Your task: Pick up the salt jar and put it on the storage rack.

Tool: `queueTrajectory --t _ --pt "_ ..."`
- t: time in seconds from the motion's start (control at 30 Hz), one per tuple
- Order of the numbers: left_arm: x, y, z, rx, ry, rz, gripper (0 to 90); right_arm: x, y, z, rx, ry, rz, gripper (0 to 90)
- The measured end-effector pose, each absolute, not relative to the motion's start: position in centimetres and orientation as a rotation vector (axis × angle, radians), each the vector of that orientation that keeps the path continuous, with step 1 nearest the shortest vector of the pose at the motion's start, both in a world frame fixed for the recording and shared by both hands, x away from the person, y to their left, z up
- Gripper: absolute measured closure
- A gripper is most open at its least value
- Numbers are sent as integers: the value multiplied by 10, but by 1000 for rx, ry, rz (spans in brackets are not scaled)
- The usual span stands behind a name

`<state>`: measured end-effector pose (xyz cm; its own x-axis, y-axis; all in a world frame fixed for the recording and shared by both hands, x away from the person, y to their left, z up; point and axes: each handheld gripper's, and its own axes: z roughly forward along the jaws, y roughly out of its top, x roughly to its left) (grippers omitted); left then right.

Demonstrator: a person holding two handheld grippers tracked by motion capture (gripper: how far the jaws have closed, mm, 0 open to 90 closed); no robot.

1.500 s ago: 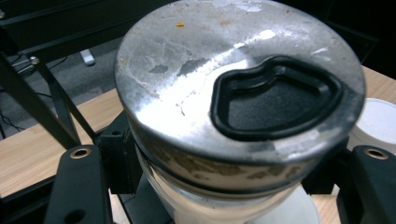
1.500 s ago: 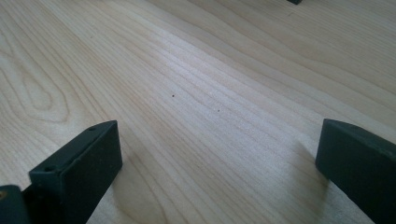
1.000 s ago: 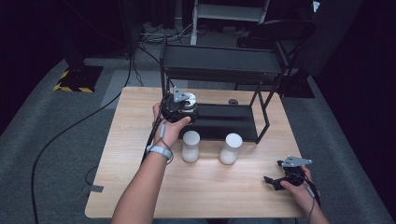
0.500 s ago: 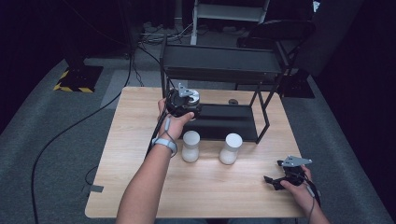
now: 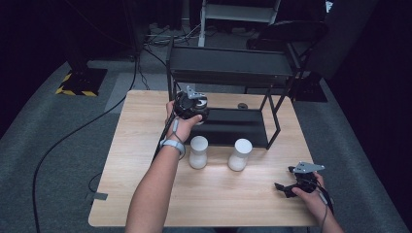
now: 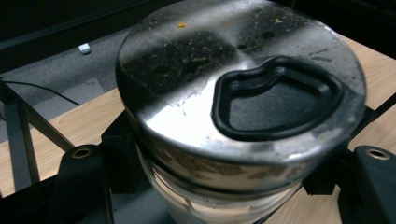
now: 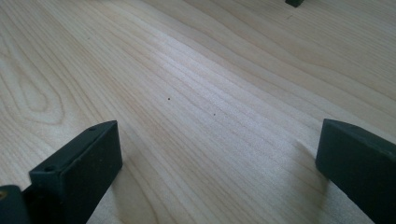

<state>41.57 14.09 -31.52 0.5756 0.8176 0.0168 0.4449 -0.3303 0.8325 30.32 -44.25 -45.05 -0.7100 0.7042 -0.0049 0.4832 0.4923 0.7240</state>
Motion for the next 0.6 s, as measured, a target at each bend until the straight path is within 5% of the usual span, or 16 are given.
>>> queueTrajectory --t 0.6 --pt "439 138 -332 2001 1017 530 306 304 -443 -450 1000 2442 1044 3"
